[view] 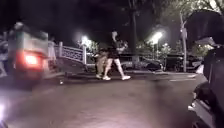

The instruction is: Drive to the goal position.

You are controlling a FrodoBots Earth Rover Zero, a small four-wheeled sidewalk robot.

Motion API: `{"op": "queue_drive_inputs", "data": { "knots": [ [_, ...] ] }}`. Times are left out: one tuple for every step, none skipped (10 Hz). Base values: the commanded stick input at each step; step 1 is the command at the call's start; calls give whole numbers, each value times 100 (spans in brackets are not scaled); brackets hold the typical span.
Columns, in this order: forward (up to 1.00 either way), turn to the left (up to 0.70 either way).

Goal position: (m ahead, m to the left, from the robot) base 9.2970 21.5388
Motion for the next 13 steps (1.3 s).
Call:
{"op": "queue_drive_inputs", "data": {
  "knots": [
    [45,0],
    [45,0],
    [45,0],
    [45,0],
    [45,0],
    [45,0],
    [45,0],
    [45,0],
    [40,0],
    [10,0],
    [0,0],
    [0,0],
    [0,0]
  ]
}}
